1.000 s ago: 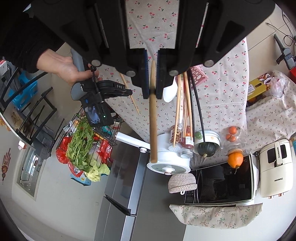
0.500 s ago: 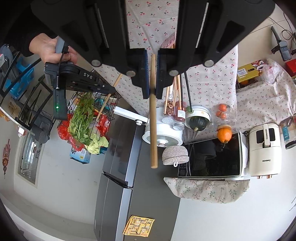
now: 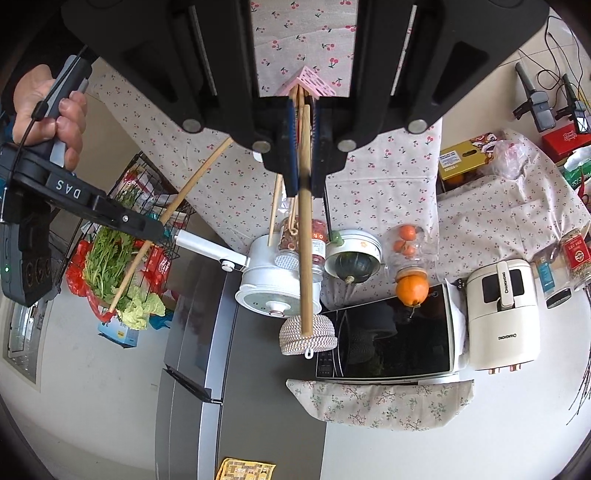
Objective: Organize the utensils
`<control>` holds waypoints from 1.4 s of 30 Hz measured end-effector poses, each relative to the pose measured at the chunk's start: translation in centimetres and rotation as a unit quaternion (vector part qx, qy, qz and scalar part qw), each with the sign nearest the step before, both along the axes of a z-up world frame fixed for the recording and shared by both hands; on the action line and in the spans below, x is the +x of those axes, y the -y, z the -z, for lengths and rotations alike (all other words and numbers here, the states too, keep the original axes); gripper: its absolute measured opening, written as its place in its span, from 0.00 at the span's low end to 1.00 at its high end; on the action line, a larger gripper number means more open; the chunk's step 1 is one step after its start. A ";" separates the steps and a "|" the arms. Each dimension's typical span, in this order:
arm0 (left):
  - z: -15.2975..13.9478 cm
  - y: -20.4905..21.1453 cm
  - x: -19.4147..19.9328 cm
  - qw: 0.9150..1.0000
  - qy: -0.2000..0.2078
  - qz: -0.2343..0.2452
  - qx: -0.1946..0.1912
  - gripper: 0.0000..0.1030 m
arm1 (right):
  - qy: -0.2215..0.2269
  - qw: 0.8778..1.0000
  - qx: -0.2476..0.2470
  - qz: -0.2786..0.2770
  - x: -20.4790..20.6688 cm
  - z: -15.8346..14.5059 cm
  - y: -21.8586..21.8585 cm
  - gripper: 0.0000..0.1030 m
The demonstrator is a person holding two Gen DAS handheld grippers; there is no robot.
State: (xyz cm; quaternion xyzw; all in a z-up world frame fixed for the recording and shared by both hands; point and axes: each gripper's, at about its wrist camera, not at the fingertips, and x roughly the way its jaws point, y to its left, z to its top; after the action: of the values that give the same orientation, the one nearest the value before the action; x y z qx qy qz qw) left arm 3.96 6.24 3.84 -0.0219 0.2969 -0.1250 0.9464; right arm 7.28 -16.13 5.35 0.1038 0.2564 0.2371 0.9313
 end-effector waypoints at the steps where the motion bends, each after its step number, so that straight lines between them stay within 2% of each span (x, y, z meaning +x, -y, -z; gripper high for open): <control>1: 0.4 0.0 0.3 1.000 -0.006 0.000 0.002 0.07 | 0.000 1.000 0.002 -0.004 0.1 0.1 -0.3 0.07; 6: 2.3 0.6 1.9 0.999 -0.039 -0.002 0.017 0.07 | -0.005 1.000 0.003 -0.029 1.0 0.9 -2.3 0.07; 13: 4.7 0.8 4.1 0.996 -0.087 -0.005 0.017 0.07 | -0.052 0.998 -0.014 -0.043 3.1 3.7 -4.6 0.07; 19: 5.4 0.8 4.6 0.995 -0.096 -0.007 0.007 0.07 | -0.072 0.996 -0.028 -0.049 3.8 5.1 -5.6 0.07; 21: 5.5 0.7 4.6 0.995 -0.099 -0.008 0.002 0.11 | -0.080 0.995 -0.030 -0.049 4.0 5.5 -5.7 0.08; 24: 5.4 0.6 4.4 0.995 -0.096 -0.012 -0.003 0.28 | -0.085 0.995 -0.022 -0.046 4.2 5.5 -5.2 0.12; 26: 5.2 0.4 4.2 0.996 -0.091 -0.015 -0.006 0.41 | -0.079 0.996 -0.016 -0.042 4.0 5.1 -4.7 0.18; 28: 4.9 0.2 3.9 0.996 -0.086 -0.019 -0.010 0.49 | -0.074 0.996 -0.011 -0.039 3.9 4.7 -4.1 0.20; 30: 4.8 0.0 3.7 0.996 -0.082 -0.025 -0.018 0.59 | -0.070 0.997 -0.007 -0.035 3.6 4.4 -3.5 0.26; 32: 4.8 -0.1 3.3 0.996 -0.080 -0.036 -0.024 0.76 | -0.068 0.997 -0.003 -0.029 3.4 4.1 -2.7 0.41; 34: 4.9 -0.3 2.8 0.995 -0.081 -0.050 -0.030 0.82 | -0.068 0.997 0.000 -0.023 3.1 3.9 -1.8 0.48; 36: 5.0 -0.2 2.4 0.994 -0.083 -0.059 -0.034 0.84 | -0.069 0.998 -0.003 -0.016 2.7 3.8 -0.8 0.55; 38: 5.0 0.0 1.7 0.994 -0.081 -0.071 -0.034 0.93 | -0.068 0.998 -0.012 -0.001 2.1 3.6 0.1 0.66; 42: 5.1 0.6 0.7 0.993 -0.077 -0.088 -0.027 0.98 | -0.070 0.997 -0.022 0.020 1.2 3.4 2.2 0.76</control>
State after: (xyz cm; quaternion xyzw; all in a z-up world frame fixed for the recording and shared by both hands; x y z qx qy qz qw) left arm 4.64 5.68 -1.27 -0.0832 0.3625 -0.0470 0.9271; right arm 8.45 -18.31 1.90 0.1048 0.3236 0.2053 0.9177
